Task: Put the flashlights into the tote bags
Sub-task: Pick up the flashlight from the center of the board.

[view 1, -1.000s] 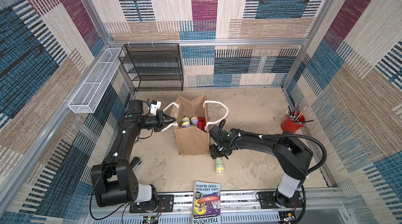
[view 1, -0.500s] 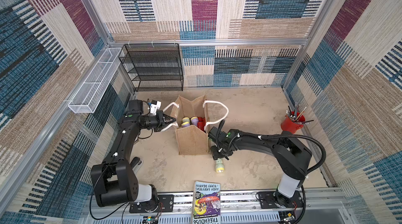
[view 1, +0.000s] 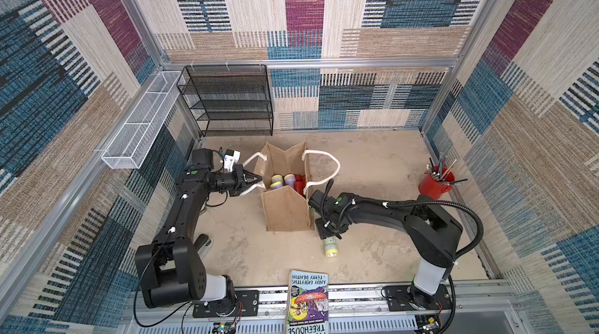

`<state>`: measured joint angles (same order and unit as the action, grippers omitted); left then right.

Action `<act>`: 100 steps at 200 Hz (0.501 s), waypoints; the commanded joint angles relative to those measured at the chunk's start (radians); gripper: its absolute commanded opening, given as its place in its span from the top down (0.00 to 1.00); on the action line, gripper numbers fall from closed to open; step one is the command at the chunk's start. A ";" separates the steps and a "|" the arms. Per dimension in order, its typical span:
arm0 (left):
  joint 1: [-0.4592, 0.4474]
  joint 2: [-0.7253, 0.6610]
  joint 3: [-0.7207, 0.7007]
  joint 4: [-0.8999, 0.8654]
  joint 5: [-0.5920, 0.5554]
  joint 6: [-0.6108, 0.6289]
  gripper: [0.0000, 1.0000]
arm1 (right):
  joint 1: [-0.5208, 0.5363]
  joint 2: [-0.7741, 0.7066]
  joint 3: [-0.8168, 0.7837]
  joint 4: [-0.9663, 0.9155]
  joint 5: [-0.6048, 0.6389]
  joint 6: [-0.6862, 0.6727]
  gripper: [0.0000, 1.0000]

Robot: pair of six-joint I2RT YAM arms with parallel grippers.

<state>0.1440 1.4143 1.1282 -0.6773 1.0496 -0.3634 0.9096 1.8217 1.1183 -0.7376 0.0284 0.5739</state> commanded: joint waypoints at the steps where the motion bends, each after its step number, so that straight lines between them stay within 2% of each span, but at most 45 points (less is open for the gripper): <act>1: 0.002 0.003 0.007 -0.004 0.000 0.008 1.00 | 0.001 0.026 -0.031 -0.072 -0.028 0.000 0.52; 32: 0.002 0.003 0.009 -0.003 0.000 0.007 1.00 | 0.001 0.021 -0.034 -0.076 -0.020 -0.002 0.58; 100: 0.002 0.000 0.013 -0.004 -0.001 0.006 1.00 | -0.009 -0.061 -0.055 -0.125 0.073 0.023 0.62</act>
<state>0.1440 1.4181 1.1351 -0.6788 1.0492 -0.3637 0.9085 1.7721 1.0786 -0.7391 0.0631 0.5755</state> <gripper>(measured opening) 0.065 0.407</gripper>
